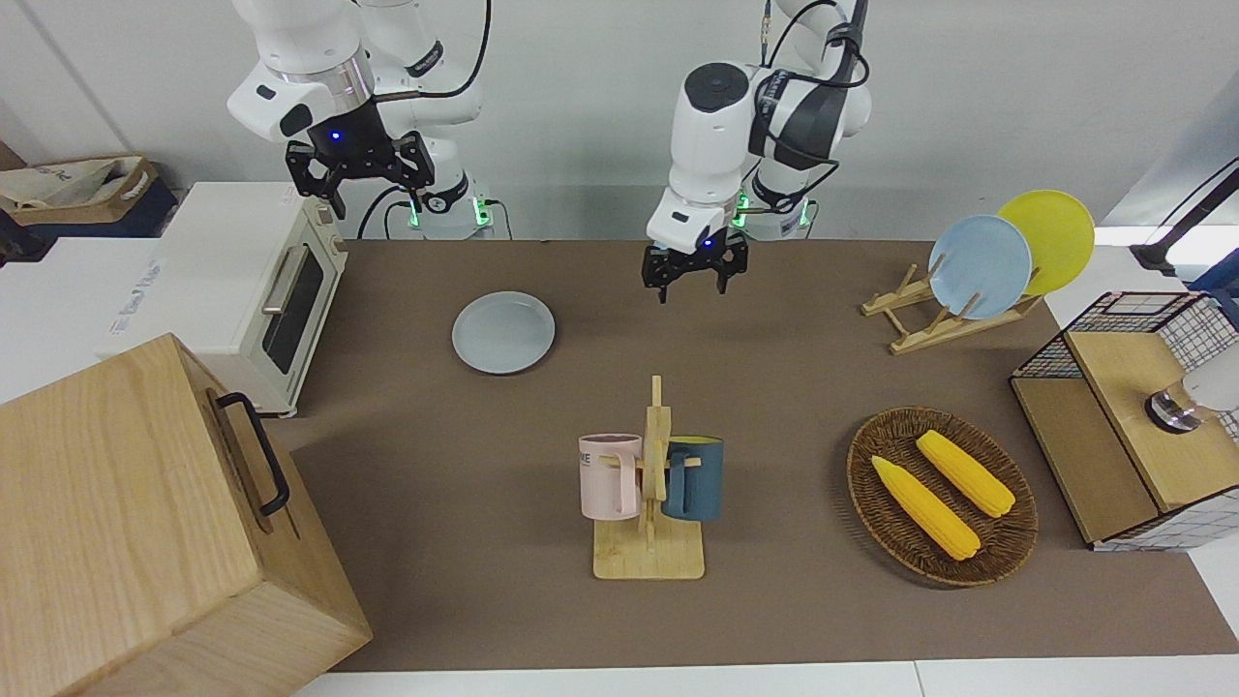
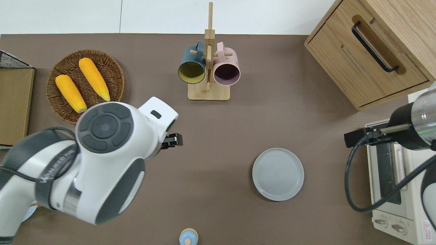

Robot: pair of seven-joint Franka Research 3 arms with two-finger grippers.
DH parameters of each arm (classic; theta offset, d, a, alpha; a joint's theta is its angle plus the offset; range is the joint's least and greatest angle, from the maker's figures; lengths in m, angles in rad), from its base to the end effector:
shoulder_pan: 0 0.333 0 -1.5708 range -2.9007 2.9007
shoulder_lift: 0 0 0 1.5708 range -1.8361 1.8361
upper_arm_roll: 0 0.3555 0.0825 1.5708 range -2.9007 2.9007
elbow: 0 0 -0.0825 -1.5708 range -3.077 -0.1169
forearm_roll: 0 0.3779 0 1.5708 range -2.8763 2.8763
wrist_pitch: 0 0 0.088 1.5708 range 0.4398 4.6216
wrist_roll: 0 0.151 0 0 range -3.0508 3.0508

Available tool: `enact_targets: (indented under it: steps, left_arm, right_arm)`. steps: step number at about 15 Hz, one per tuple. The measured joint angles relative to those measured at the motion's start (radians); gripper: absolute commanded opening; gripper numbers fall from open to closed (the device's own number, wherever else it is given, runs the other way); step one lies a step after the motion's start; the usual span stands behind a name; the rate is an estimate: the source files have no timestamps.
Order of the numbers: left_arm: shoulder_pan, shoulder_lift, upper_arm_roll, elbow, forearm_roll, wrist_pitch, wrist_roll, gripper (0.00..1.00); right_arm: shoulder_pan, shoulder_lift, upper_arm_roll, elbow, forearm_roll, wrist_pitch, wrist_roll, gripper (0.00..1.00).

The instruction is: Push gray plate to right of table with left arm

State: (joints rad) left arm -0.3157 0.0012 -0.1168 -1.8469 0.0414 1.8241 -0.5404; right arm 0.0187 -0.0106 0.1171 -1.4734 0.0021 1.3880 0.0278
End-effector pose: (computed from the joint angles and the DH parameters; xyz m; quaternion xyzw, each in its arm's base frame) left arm 0.5046 -0.2272 0.5113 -0.9986 -0.0485 0.0013 0.0232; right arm 0.5171 0.0714 0.6549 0.9978 0.0541 -0.0373 0.0026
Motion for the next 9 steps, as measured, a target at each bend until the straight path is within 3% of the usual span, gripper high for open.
enact_targets:
  steps: [4, 9]
  left_arm:
    - [0.154, -0.004, 0.002, 0.053, 0.000, -0.102, 0.182, 1.00]
    - [0.313, -0.003, 0.000, 0.089, 0.000, -0.136, 0.413, 0.99]
  right_arm:
    - [0.000, 0.000, 0.000, 0.000, 0.000, 0.000, 0.000, 0.983]
    - [0.000, 0.000, 0.000, 0.000, 0.000, 0.000, 0.000, 0.983]
